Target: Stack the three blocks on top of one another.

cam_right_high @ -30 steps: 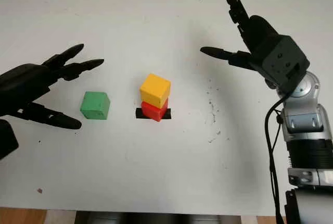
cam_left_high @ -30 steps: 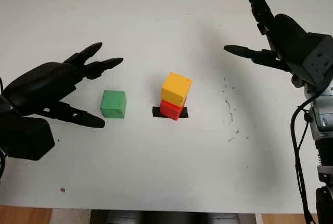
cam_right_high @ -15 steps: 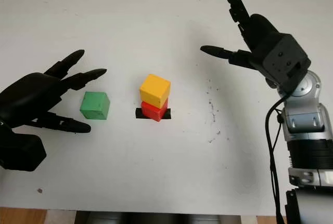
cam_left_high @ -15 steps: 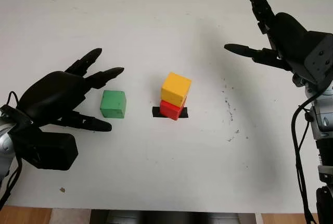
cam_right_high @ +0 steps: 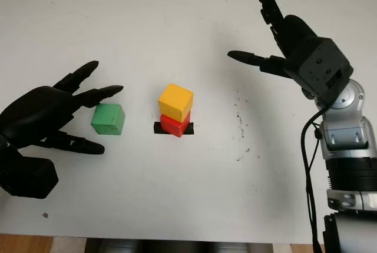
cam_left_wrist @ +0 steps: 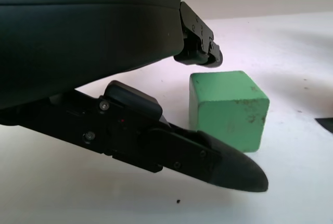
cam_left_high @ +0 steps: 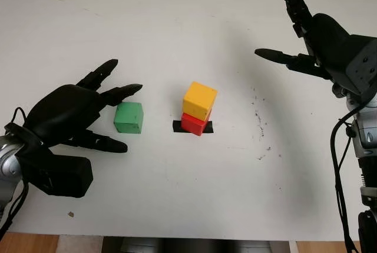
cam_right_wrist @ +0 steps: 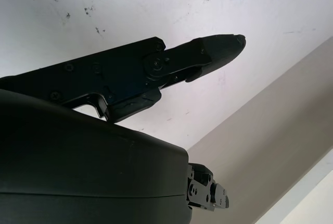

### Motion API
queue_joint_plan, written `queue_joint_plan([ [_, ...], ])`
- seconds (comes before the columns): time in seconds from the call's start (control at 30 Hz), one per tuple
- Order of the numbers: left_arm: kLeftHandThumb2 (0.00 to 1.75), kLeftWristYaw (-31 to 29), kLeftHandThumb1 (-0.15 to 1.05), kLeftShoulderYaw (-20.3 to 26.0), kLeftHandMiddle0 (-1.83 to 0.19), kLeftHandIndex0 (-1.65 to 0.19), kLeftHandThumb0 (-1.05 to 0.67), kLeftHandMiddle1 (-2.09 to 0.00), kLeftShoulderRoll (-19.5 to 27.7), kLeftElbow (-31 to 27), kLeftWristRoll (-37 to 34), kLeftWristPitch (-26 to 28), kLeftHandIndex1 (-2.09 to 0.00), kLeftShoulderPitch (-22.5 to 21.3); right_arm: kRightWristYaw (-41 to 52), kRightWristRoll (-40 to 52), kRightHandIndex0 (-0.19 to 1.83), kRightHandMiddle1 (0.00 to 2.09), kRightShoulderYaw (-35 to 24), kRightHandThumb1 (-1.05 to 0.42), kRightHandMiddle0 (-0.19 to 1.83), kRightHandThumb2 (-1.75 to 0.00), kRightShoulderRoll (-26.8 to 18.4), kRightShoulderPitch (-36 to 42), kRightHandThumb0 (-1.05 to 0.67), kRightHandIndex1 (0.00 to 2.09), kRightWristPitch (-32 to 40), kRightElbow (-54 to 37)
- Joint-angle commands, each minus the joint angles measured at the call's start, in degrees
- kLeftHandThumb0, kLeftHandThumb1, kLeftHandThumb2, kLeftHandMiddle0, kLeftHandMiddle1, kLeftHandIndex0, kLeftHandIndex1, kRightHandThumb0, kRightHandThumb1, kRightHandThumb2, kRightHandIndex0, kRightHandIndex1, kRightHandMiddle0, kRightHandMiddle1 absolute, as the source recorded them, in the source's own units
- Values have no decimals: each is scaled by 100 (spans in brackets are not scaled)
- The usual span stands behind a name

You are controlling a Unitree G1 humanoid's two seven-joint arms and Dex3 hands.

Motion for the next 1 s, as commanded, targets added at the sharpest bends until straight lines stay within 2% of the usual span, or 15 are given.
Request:
queue_joint_plan([
  [0.0, 5, 128, 102, -94, 11, -34, -93, -7, -64, -84, 109, 17, -10, 113, 14, 44, -19, 0, -62, -105, -19, -10, -62, 53, -67, 0, -18, -41],
  [0.43, 6, 581, 103, -326, -3, -47, -86, -7, -156, -73, 437, 40, -22, 76, 12, 28, -19, 0, -90, -105, -19, -10, -65, 109, -67, 0, 21, -128],
  [0.6, 5, 664, 103, -364, -8, -23, -83, -6, -207, -55, 344, -10, -72, 84, 47, 92, -19, 0, -113, -105, -19, -10, -68, 117, -67, 0, 164, -160],
  [0.73, 7, 753, 104, -367, -10, -20, -80, -6, -217, -8, 367, -79, -81, 83, 39, 48, -19, 0, -102, -105, -19, -11, -90, 126, -67, 0, 138, -163],
  [0.87, 13, 1034, 105, -372, -14, -17, -62, -6, -248, 114, 397, -249, -97, 63, 77, 136, -19, 0, -137, -105, -19, -10, -57, 124, -66, 0, 159, -155],
  [0.97, 30, 1301, 105, -391, -16, -10, -46, -6, -227, 242, 508, -406, -130, 25, 77, 151, -19, 0, -135, -105, -19, -10, -49, 124, -66, 0, 193, -164],
])
